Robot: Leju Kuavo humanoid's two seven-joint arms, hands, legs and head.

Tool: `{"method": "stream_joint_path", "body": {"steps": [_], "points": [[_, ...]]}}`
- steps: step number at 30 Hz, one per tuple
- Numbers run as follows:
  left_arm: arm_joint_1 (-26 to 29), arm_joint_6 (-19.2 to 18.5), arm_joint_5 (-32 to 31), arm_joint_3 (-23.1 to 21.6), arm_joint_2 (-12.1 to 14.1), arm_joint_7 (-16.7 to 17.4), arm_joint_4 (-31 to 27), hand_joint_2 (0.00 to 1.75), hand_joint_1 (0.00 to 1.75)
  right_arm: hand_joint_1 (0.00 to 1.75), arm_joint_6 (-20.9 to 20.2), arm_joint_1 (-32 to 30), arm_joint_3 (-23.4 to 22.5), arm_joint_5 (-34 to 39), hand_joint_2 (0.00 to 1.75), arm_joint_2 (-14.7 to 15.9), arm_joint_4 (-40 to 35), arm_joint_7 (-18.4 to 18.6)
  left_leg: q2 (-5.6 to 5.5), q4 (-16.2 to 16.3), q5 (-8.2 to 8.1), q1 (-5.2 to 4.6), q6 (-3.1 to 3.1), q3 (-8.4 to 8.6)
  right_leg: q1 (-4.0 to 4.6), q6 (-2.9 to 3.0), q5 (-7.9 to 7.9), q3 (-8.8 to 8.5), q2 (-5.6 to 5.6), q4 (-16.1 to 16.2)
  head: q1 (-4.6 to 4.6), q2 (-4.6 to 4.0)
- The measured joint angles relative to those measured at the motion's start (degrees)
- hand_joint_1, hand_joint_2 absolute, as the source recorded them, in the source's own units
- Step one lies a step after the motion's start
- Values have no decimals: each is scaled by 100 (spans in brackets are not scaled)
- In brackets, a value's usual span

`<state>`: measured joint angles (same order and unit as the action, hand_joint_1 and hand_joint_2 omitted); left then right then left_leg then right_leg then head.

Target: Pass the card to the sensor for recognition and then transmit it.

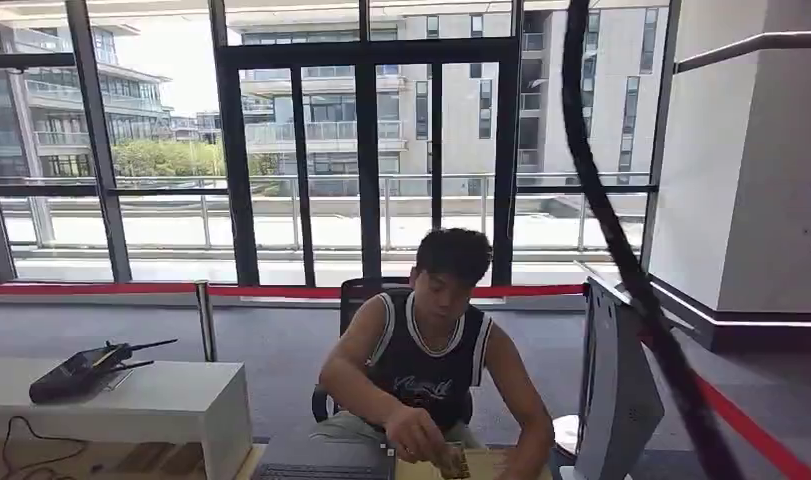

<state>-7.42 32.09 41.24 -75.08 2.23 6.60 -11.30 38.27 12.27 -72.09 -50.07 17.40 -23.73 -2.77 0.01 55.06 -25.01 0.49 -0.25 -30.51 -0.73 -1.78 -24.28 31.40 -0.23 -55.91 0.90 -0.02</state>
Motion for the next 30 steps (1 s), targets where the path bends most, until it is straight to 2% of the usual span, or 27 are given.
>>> {"method": "stream_joint_path", "body": {"steps": [2,6,12,16,19,23,26,30], "points": [[-8,-30,-28,0,-4,-2,0,0,0,0,-209,-63,-294,37,0,-104,348,425,3,0,-5,5,-7,1,0,5,-1,-3,5,-1,0,0],[-25,-68,-63,0,-2,-2,0,0,0,0,-522,-103,-626,-238,0,-266,775,956,1,0,-4,2,-7,2,1,5,-2,-4,5,-6,2,0],[-27,-63,-44,0,-2,35,0,0,0,0,-787,-118,-708,-923,0,-422,1114,1252,-1,0,-3,1,-6,5,0,5,-1,-11,4,-6,2,0],[-27,-63,-31,0,-2,118,0,0,0,0,-1399,-139,-692,-1292,0,-500,1289,1538,-2,0,-3,0,-6,6,-1,5,-1,-13,4,-6,4,0],[-28,-66,-44,0,-2,122,0,0,0,0,-2112,-171,-609,-1631,0,-584,1376,1787,-2,0,-3,1,-6,6,-1,5,-2,-13,3,-6,4,0],[-30,-66,-63,0,2,57,0,0,0,0,-2755,-200,-504,-1864,0,-704,1462,2082,-3,0,-3,2,-6,6,-1,6,-3,-12,3,-6,2,0],[-31,-68,-72,0,9,35,0,0,0,0,-2957,-220,-428,-1974,0,-782,1497,2174,-3,0,-3,3,-6,6,-1,6,-3,-13,3,-6,4,0],[-32,-87,-90,0,33,57,0,0,0,0,-2998,-247,-301,-2085,0,-867,1514,2167,-3,0,-3,2,-6,6,-1,6,-2,-13,3,-6,4,0]]}}
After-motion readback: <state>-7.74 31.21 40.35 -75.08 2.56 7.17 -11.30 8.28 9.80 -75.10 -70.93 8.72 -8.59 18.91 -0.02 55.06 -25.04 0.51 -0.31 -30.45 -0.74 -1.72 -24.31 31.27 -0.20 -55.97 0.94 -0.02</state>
